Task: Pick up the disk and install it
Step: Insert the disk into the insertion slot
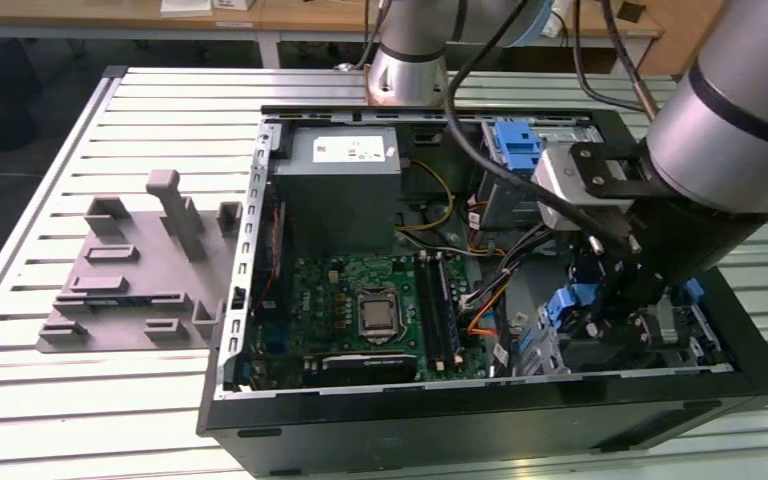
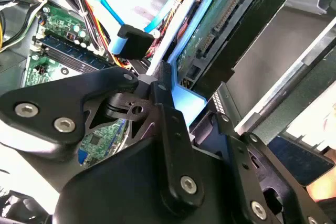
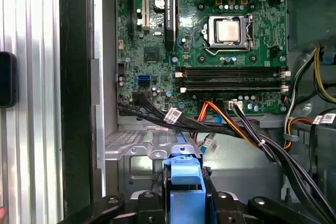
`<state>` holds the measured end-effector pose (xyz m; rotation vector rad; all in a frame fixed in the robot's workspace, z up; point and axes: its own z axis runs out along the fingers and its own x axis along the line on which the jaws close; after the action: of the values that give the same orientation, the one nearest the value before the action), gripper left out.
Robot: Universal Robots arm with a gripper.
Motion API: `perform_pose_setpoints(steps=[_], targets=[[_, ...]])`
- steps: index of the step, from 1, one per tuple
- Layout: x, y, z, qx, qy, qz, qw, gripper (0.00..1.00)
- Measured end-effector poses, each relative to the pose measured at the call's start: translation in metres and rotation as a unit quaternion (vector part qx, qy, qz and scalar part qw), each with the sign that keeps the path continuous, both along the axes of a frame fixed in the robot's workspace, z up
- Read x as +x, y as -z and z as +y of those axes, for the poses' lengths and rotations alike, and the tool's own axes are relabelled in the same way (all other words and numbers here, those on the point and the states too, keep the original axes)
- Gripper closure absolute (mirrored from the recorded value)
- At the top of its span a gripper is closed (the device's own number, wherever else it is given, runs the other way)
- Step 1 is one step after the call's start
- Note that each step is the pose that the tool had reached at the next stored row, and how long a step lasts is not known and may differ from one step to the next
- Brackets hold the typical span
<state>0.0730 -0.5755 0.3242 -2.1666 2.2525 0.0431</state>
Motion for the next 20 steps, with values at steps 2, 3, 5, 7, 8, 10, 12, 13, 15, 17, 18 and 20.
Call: perform_pose_setpoints(steps=[2,3,5,7,8,10,12,13,15,17,18,20], targets=[[0.0000,-0.0069,-0.0001,0.0010,0.000,-0.0002,1.0000,0.62],[0.0000,-0.0112,-0.0001,0.0008,0.000,-0.0001,1.0000,0.62],[-0.0001,-0.0175,-0.0001,0.0006,0.000,-0.0001,1.0000,0.56],[-0.0001,-0.0183,-0.0001,0.0009,0.000,-0.0001,1.0000,0.56],[-0.0001,-0.0183,0.0000,0.0011,0.000,-0.0001,1.0000,0.56],[-0.0001,-0.0183,0.0000,0.0011,0.000,-0.0001,1.0000,0.56],[-0.0001,-0.0184,0.0000,0.0011,0.000,-0.0001,1.0000,0.56],[-0.0001,-0.0184,0.0000,0.0012,0.000,-0.0001,1.0000,0.56],[-0.0001,-0.0184,0.0000,0.0013,0.000,-0.0001,1.0000,0.56],[-0.0001,-0.0185,0.0000,0.0014,0.000,-0.0001,1.0000,0.56],[-0.0001,-0.0184,0.0000,0.0014,0.000,-0.0001,1.0000,0.56],[-0.0001,-0.0185,0.0000,0.0015,0.000,-0.0001,1.0000,0.56]])
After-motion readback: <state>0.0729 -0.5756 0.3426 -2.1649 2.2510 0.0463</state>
